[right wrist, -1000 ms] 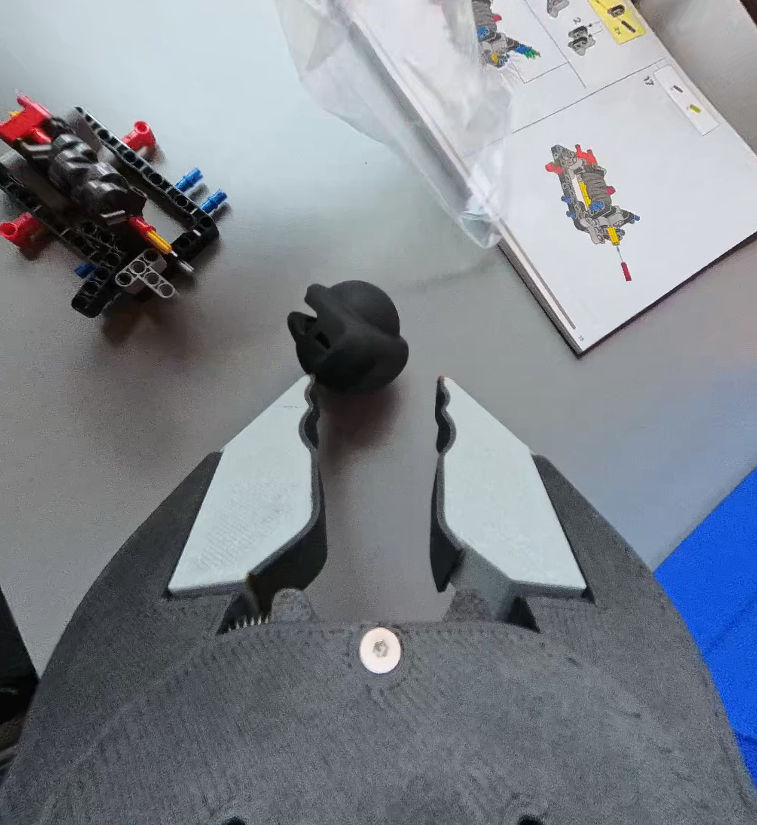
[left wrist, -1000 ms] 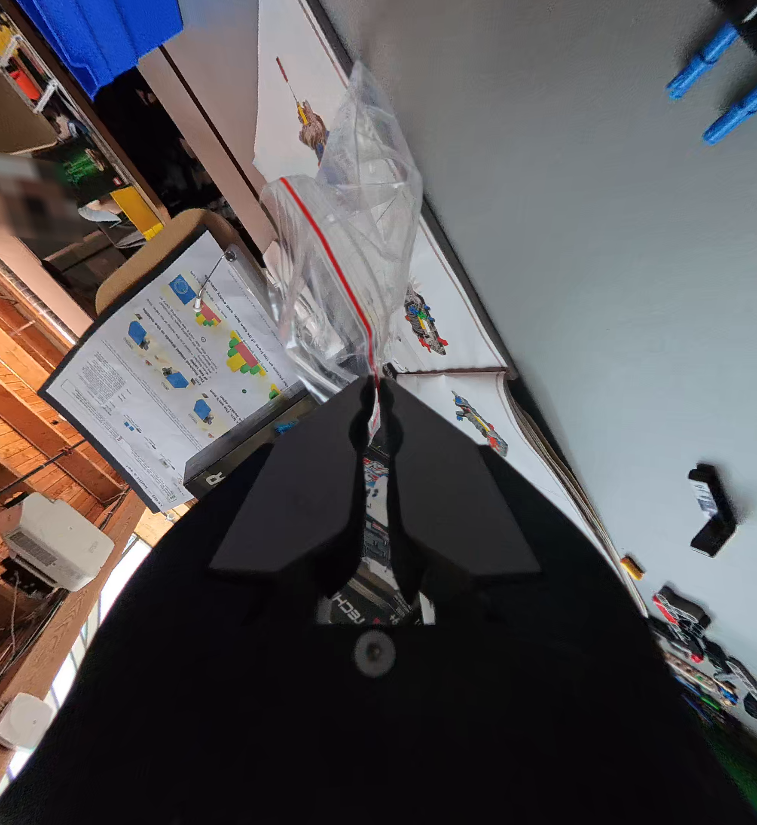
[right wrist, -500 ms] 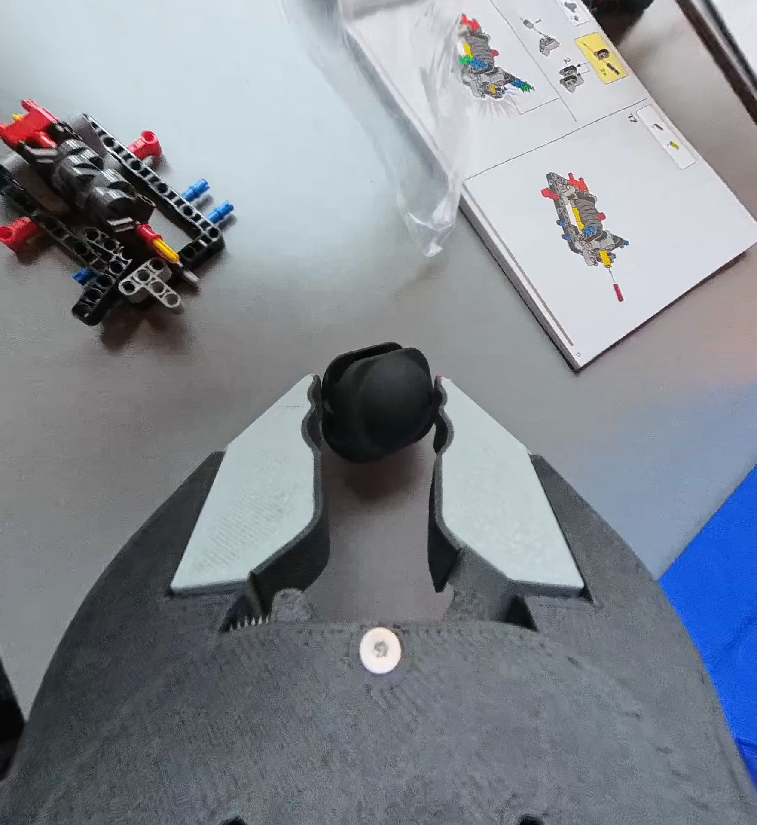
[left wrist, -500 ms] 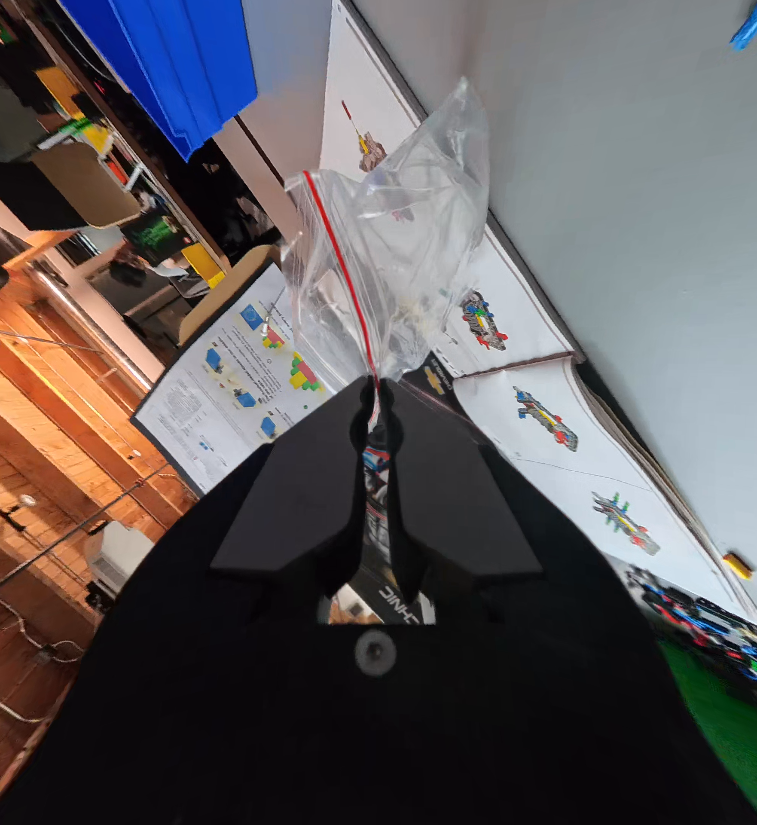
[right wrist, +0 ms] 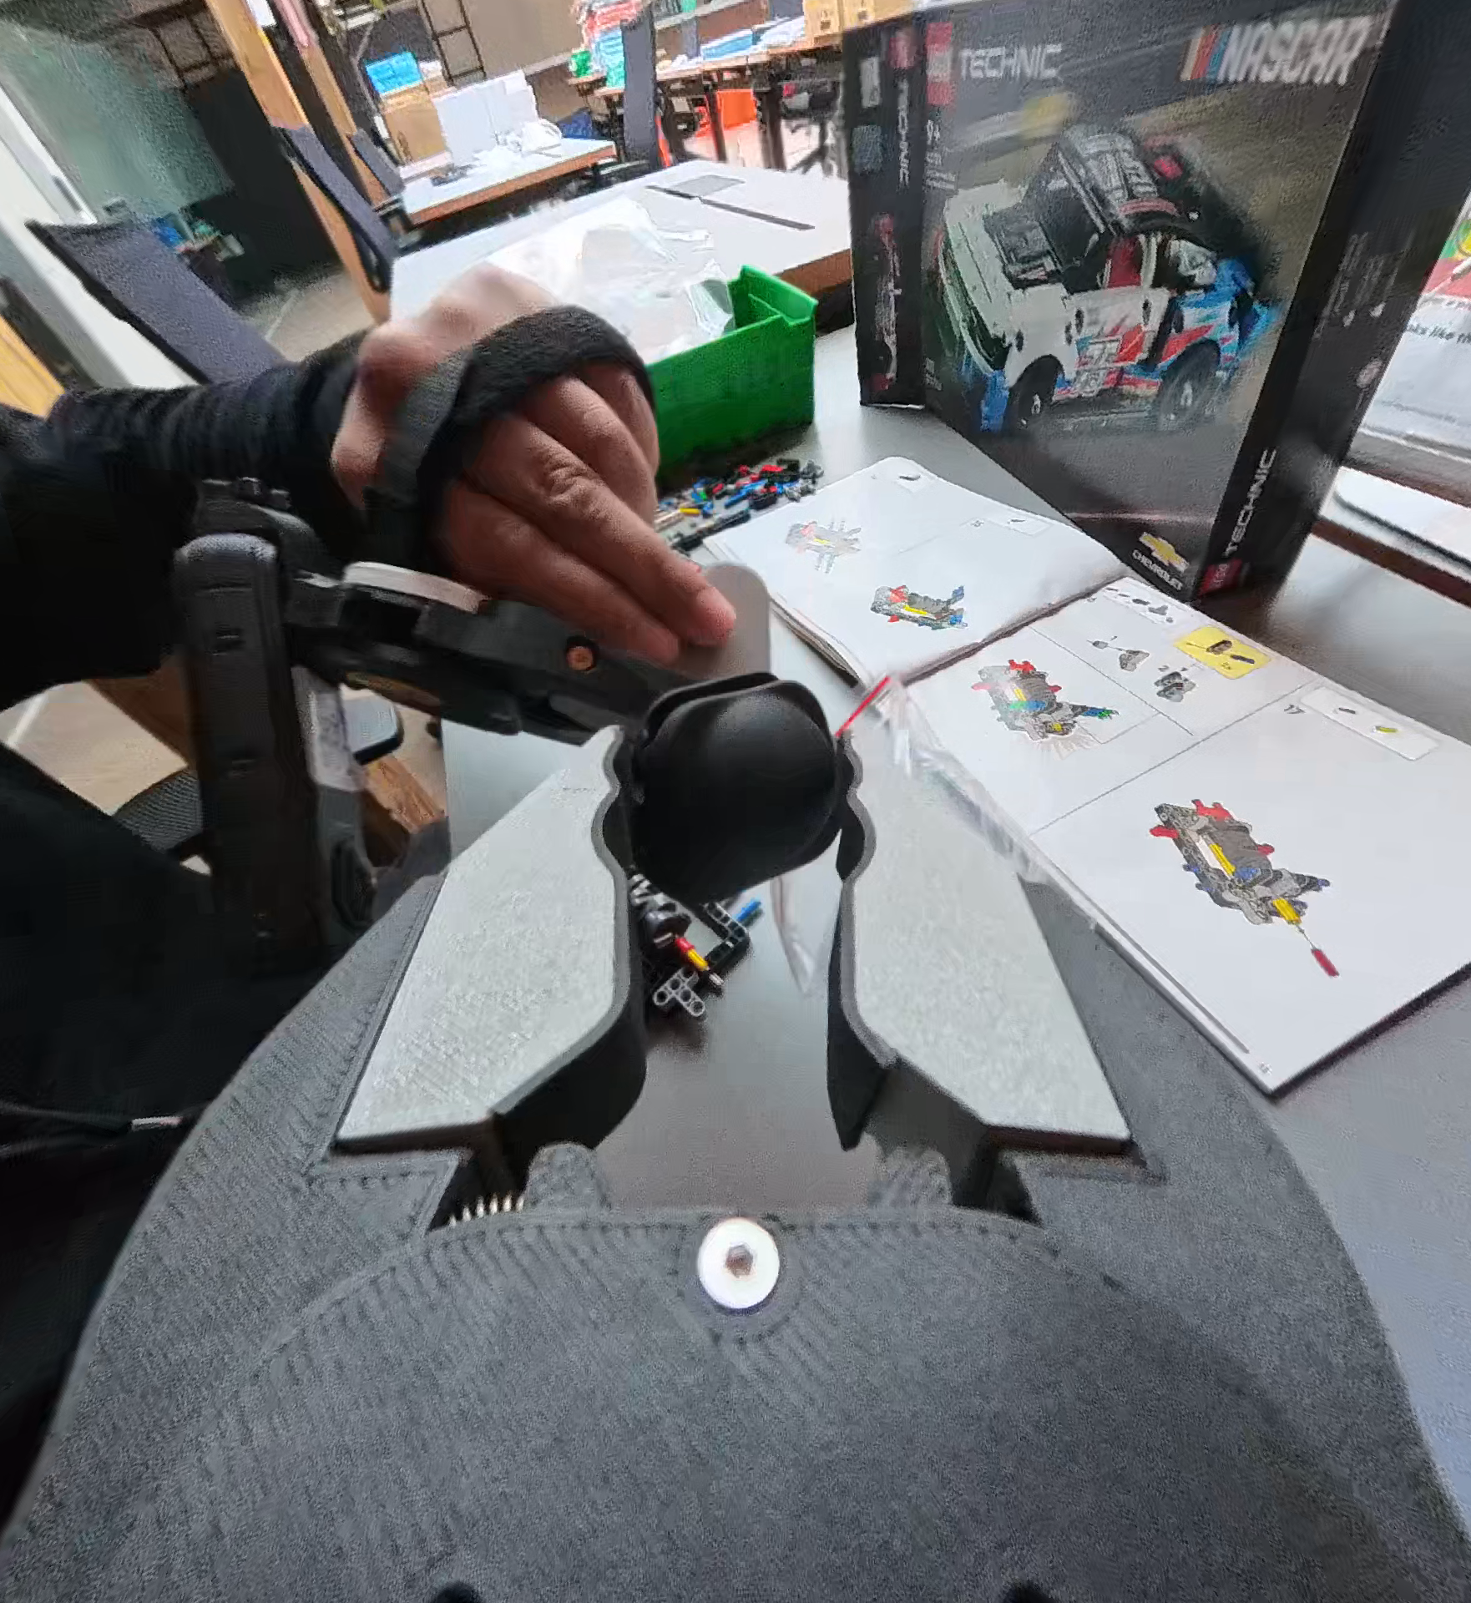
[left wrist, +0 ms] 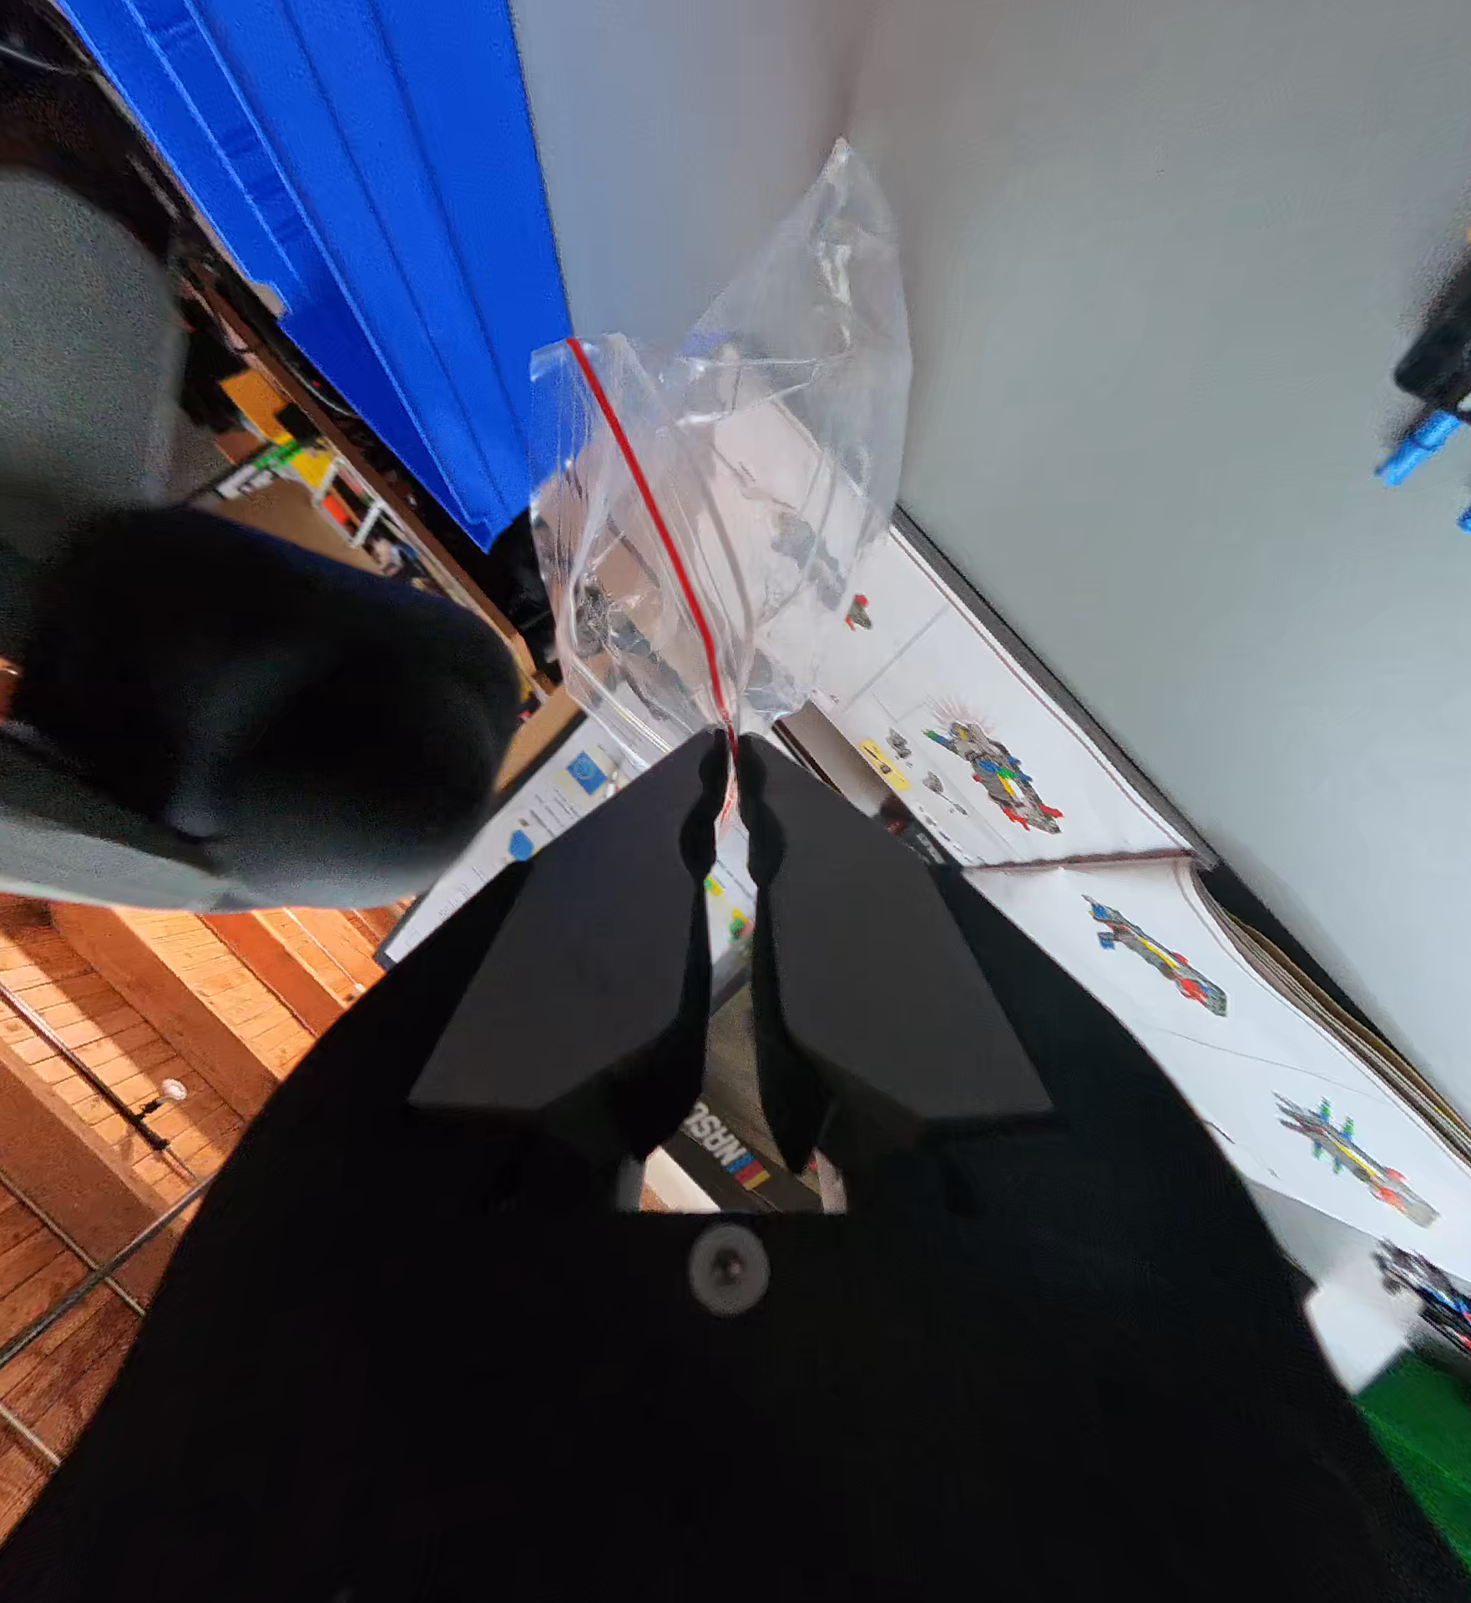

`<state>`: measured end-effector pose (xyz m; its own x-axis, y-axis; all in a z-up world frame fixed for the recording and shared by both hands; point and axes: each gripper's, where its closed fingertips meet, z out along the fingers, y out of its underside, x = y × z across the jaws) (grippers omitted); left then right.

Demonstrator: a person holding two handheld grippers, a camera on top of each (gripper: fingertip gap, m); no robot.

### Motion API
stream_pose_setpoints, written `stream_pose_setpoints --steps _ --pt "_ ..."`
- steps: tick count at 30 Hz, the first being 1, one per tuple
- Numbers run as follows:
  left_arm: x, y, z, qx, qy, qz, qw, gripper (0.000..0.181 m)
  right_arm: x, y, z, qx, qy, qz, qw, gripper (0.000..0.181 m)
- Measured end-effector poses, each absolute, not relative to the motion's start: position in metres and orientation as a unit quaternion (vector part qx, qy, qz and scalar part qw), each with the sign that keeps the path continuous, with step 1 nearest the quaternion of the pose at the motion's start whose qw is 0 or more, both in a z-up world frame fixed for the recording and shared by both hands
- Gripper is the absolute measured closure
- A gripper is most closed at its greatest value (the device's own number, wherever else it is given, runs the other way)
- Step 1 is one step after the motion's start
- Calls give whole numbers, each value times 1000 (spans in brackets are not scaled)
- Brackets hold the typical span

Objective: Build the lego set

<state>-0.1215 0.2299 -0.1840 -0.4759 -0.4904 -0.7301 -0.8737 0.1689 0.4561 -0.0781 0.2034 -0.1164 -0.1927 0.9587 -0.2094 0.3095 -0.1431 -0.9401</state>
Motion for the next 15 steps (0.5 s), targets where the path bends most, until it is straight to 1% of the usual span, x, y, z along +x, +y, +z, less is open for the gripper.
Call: stream_pose_setpoints --steps 1,3,8,12,14,15 --pt "-116 229 -183 -459 736 444 224 181 -82 210 -120 -567 -568 511 307 138" --pt "-105 229 -179 -451 735 439 251 181 -87 224 -134 -595 -568 479 305 138" --pt "-103 230 -185 -450 732 432 274 181 -80 225 -173 -618 -640 352 291 139" --pt "-85 227 -189 -475 726 373 330 181 -80 242 -199 -621 -683 216 317 137" --pt "-84 230 -188 -484 718 361 346 181 -86 240 -198 -612 -691 212 321 135" --pt "-86 234 -186 -484 711 368 354 181 -89 241 -195 -610 -690 215 325 138"
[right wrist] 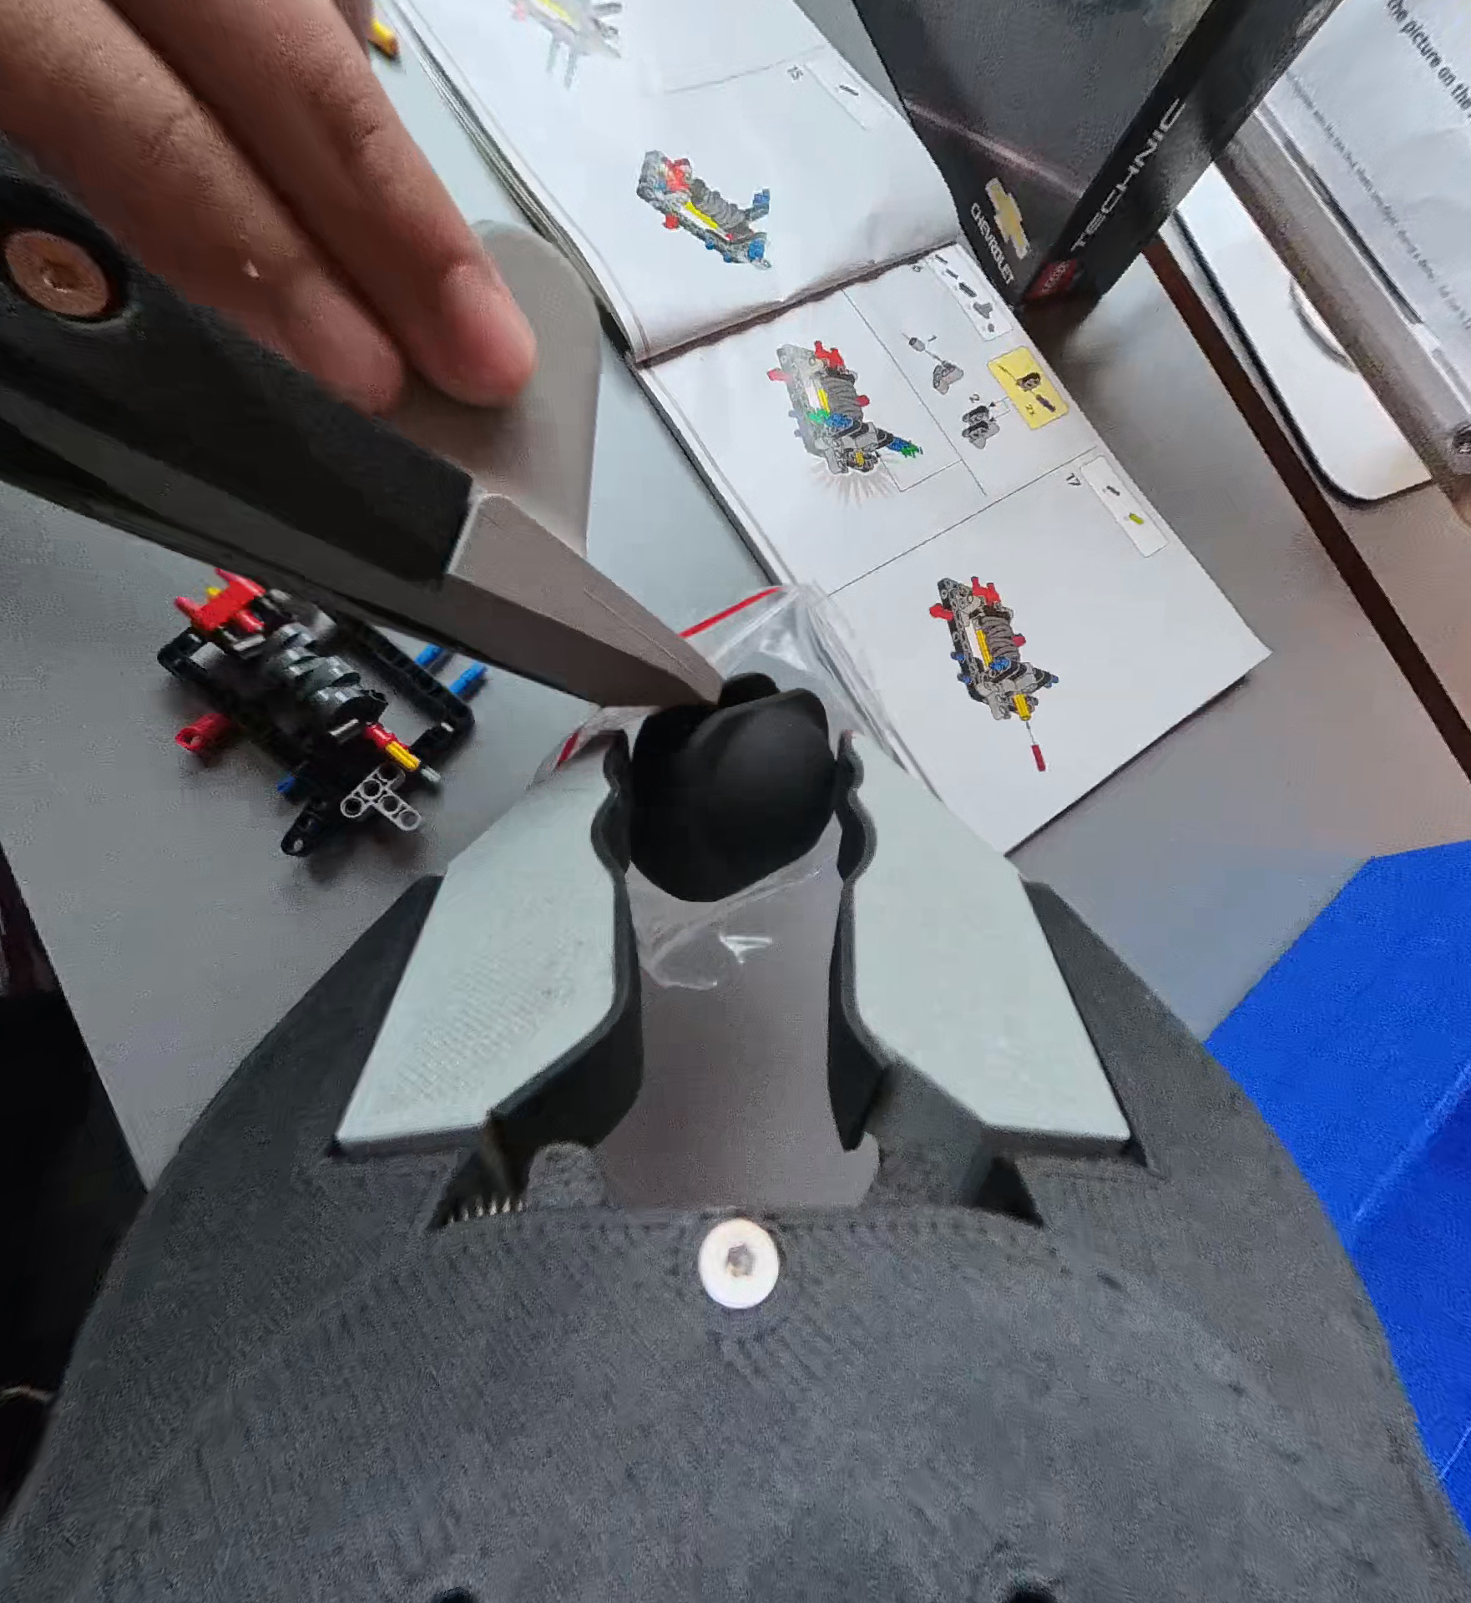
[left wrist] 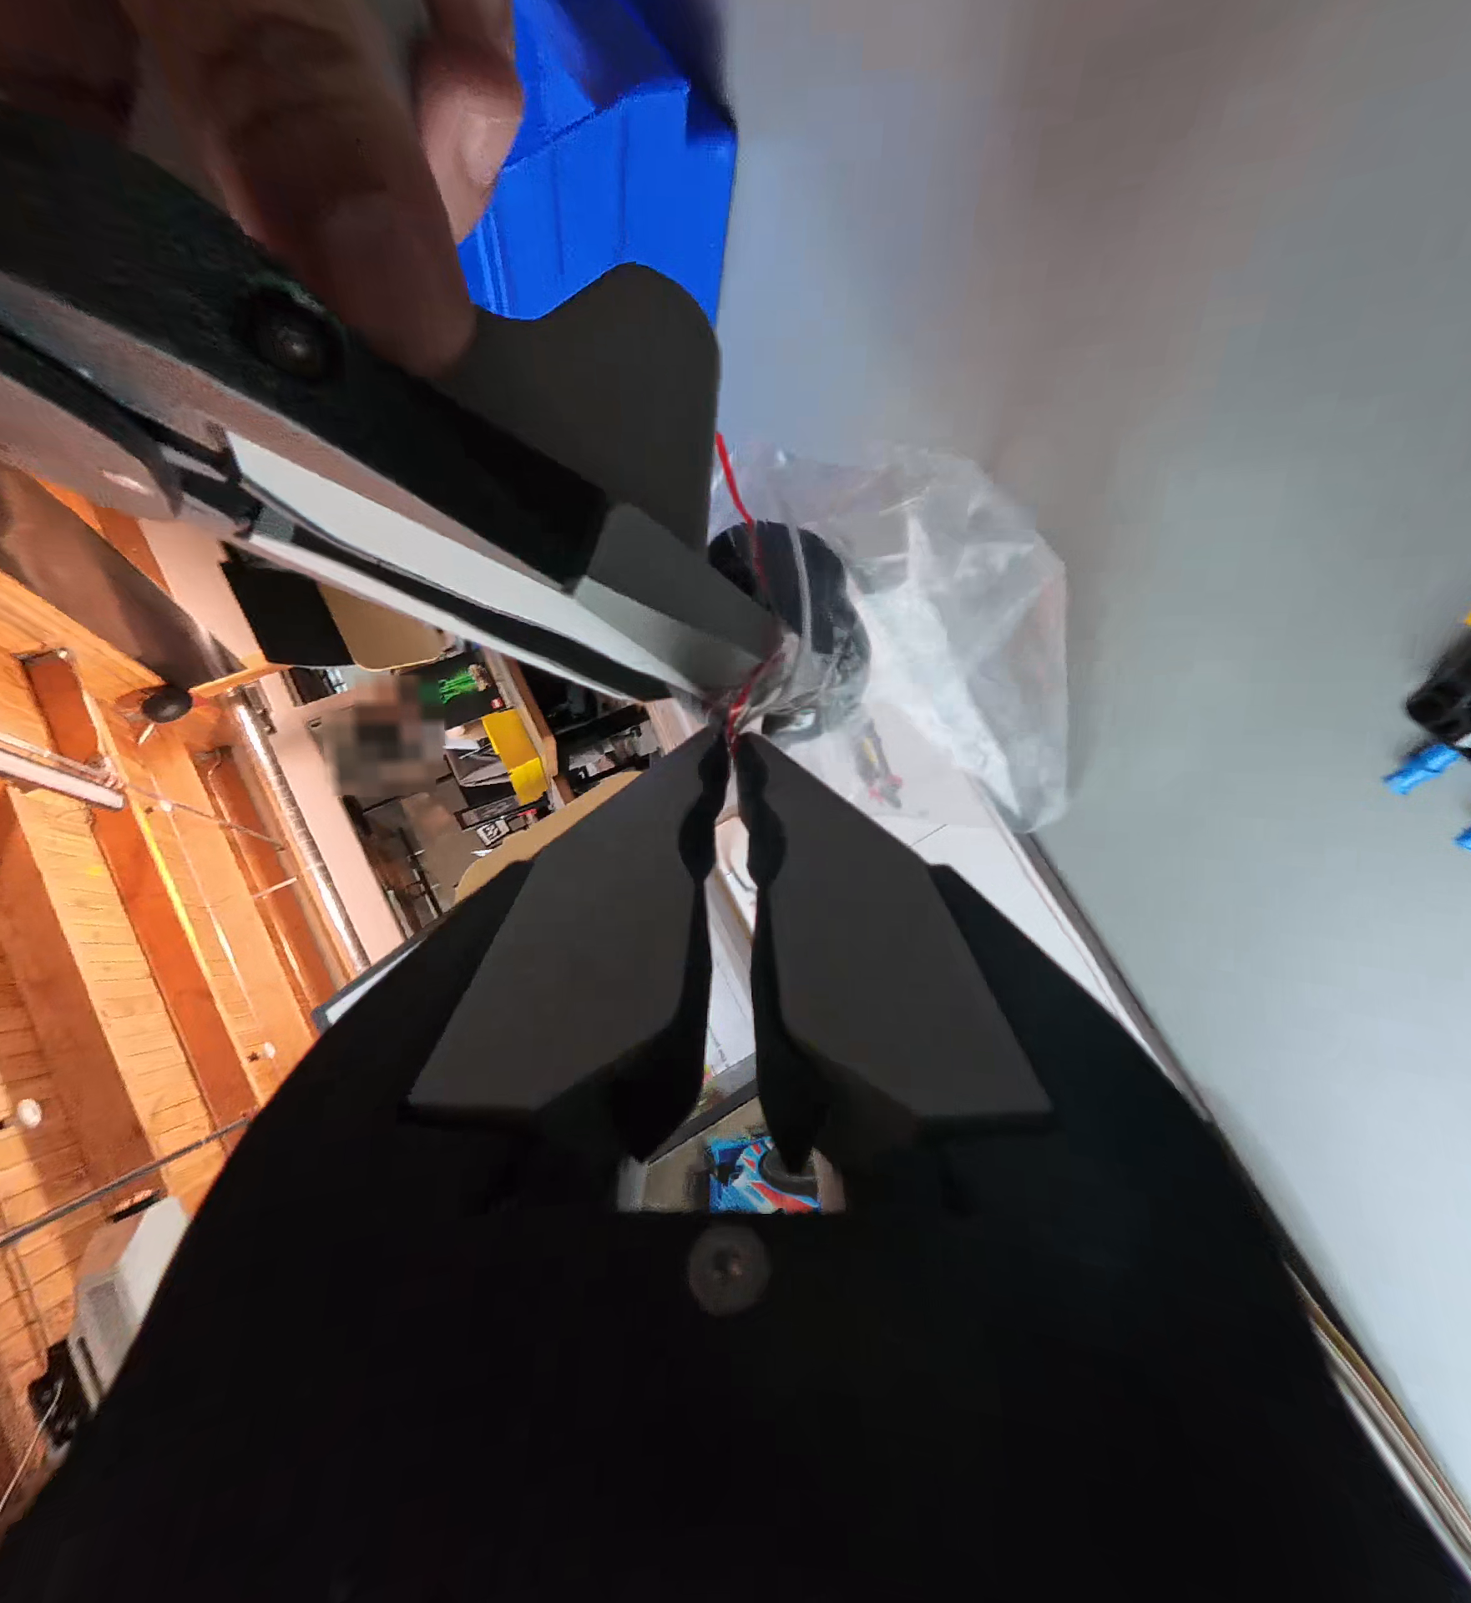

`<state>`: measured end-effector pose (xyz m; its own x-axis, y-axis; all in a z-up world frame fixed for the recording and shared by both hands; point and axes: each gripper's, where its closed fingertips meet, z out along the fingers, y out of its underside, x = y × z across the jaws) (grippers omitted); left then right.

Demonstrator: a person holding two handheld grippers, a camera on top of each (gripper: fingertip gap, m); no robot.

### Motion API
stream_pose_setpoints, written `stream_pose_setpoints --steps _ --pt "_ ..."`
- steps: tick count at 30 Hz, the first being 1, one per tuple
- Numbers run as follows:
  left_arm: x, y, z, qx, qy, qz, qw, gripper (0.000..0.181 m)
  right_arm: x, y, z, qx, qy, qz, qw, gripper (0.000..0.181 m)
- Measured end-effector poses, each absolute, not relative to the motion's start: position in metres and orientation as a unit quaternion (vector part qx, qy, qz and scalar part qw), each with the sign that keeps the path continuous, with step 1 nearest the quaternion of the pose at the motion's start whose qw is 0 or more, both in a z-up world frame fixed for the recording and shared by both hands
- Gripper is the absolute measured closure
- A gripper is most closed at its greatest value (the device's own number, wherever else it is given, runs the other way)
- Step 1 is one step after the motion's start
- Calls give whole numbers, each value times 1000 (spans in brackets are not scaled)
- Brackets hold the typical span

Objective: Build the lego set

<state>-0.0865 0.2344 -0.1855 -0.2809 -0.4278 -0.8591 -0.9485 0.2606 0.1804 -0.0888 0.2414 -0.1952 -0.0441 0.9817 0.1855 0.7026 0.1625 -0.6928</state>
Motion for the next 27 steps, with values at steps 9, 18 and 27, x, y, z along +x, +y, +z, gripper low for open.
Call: stream_pose_setpoints --steps 9,18,27 --pt "-126 255 -191 -547 652 351 391 181 -75 249 -158 -597 -638 364 323 118" --pt "-138 251 -186 -584 610 325 424 181 -96 250 -199 -623 -625 343 323 176" --pt "-155 239 -167 -656 539 233 474 181 -101 252 -166 -619 -598 392 324 181"
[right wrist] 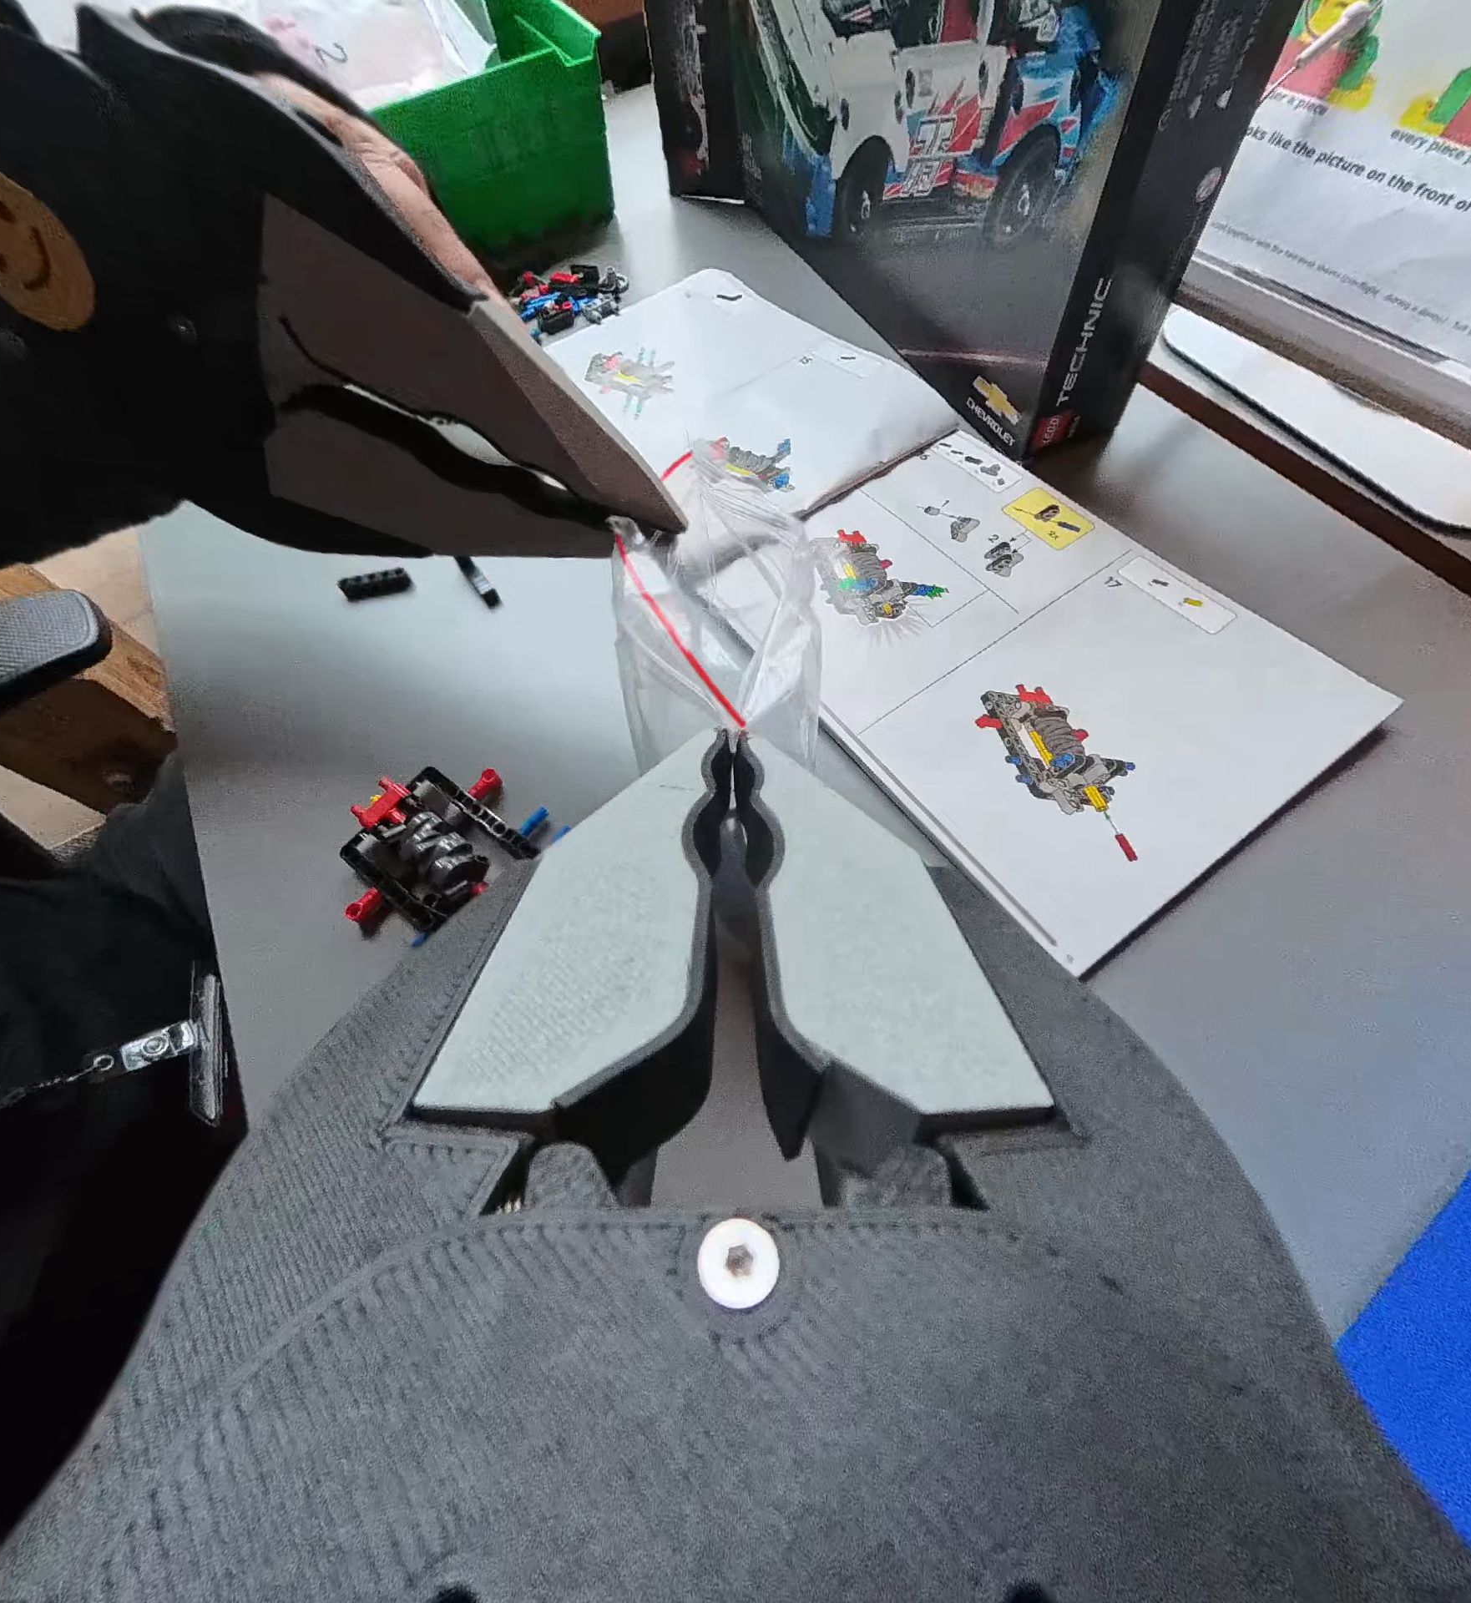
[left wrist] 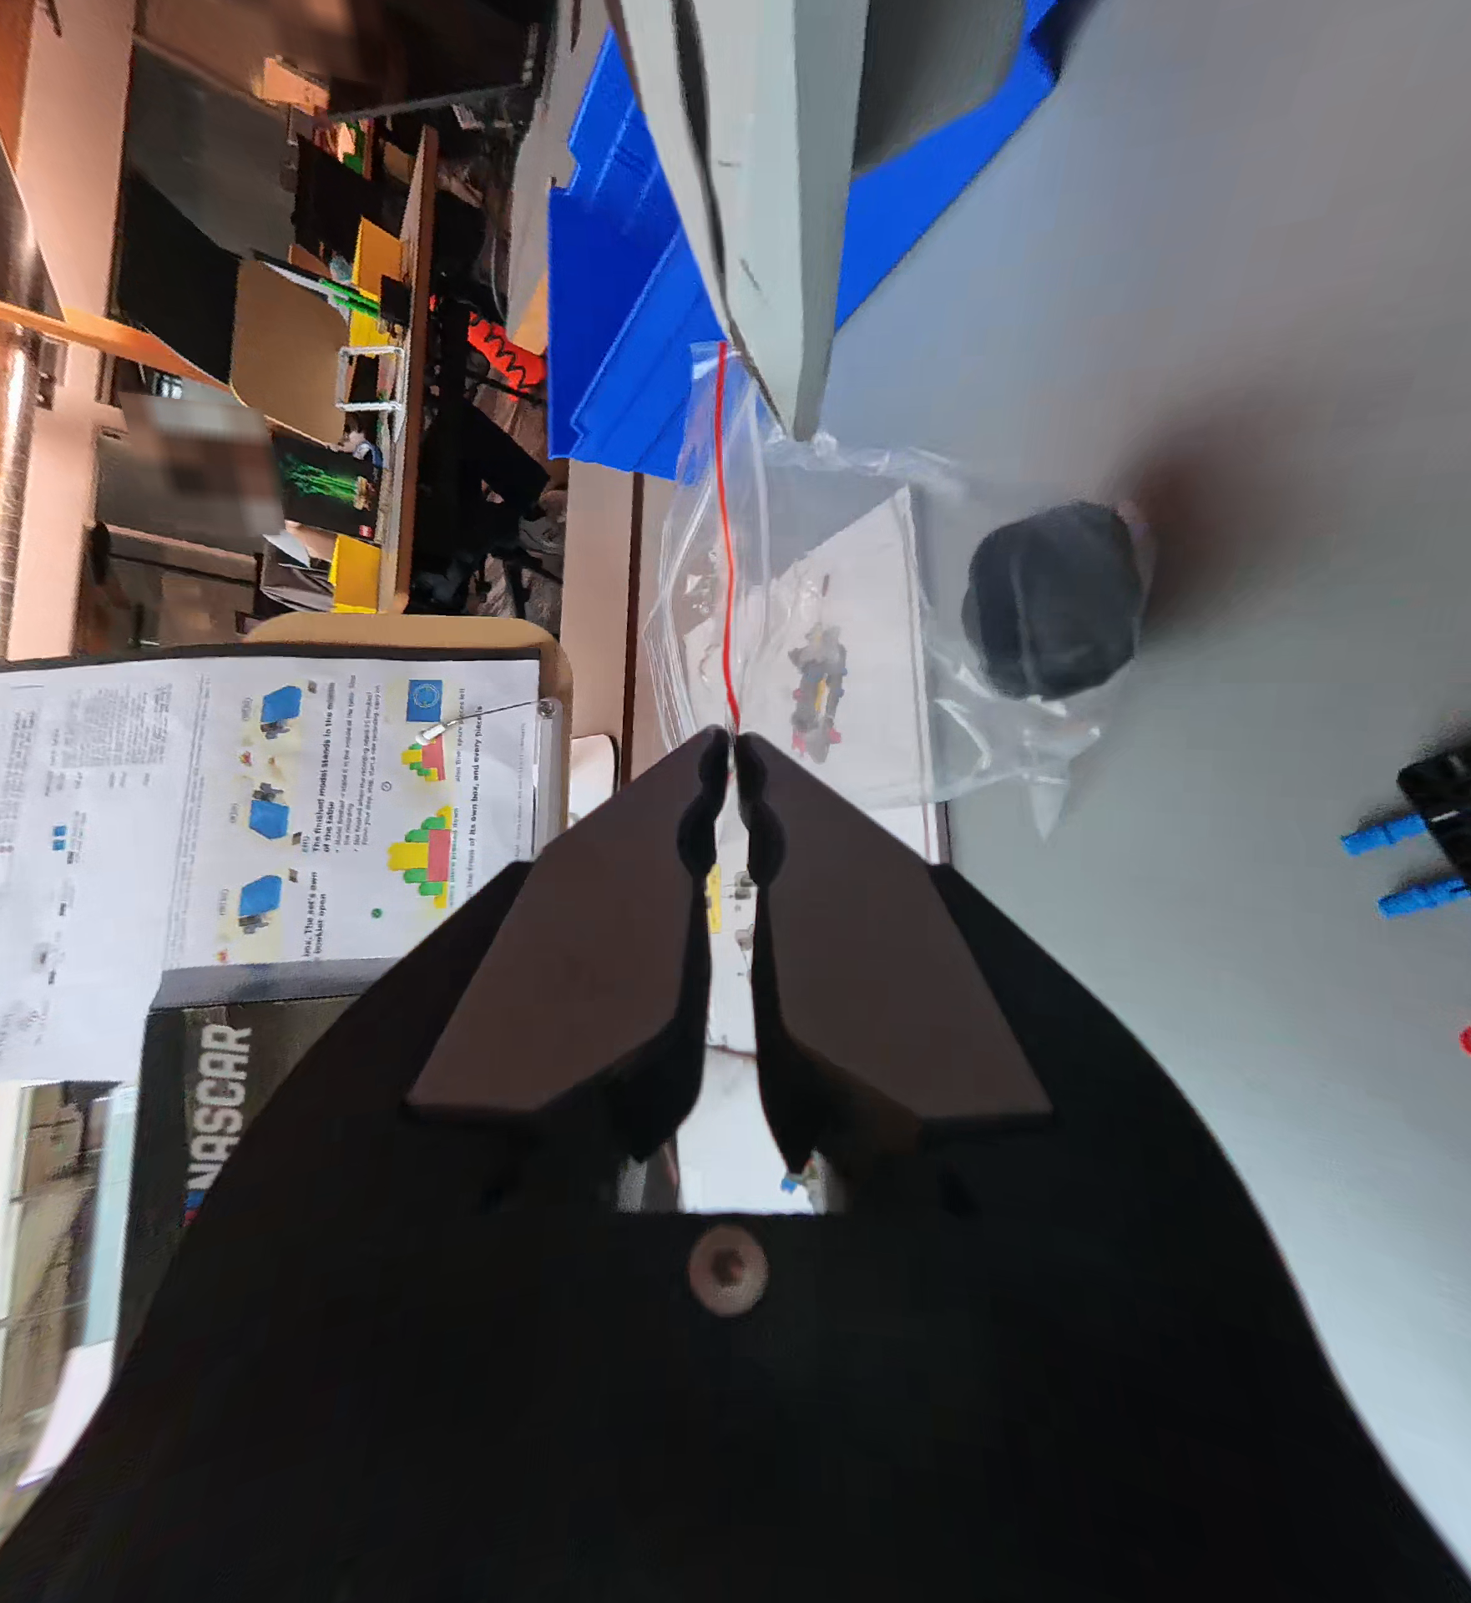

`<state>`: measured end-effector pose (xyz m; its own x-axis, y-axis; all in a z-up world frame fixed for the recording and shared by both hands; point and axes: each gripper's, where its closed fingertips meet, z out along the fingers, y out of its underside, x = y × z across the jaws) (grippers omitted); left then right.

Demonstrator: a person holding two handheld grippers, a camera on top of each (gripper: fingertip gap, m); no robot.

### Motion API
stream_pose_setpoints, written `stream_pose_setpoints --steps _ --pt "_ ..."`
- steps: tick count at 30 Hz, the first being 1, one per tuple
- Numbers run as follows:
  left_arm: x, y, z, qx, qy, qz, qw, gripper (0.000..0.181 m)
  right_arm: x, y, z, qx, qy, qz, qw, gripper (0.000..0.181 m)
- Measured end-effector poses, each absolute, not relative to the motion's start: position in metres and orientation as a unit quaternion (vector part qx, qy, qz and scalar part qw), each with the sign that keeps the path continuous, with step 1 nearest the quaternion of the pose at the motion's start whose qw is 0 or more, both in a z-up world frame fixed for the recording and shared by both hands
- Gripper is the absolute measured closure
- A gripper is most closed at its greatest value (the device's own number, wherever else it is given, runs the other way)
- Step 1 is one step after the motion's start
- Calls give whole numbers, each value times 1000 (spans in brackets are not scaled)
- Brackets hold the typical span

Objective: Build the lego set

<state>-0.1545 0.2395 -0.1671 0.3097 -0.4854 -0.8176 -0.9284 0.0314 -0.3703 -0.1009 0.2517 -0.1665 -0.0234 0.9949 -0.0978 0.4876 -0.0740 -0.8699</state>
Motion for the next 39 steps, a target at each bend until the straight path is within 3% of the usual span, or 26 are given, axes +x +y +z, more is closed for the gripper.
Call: stream_pose_setpoints --steps 5,7,10,11,13,20,25,31,39 --pt "-154 235 -165 -671 529 200 478 181 -103 245 -166 -614 -608 386 322 181" --pt "-153 234 -171 -681 532 190 466 181 -106 242 -173 -614 -616 378 317 146" --pt "-148 236 -174 -684 532 184 464 181 -116 236 -187 -619 -622 377 296 137" --pt "-145 235 -173 -682 533 182 467 181 -120 237 -190 -620 -623 373 297 140" --pt "-145 236 -172 -680 531 191 468 181 -124 237 -193 -618 -627 371 295 181" --pt "-180 223 -152 -738 461 186 457 175 -104 302 -154 -655 -607 302 335 181" --pt "-203 194 -144 -767 402 139 481 180 -44 433 -85 -719 -534 219 387 181" --pt "-236 183 -182 -797 355 151 465 181 34 600 -27 -781 -426 127 438 181" --pt "-260 185 -220 -835 311 152 428 181 93 716 -49 -835 -369 50 405 181"
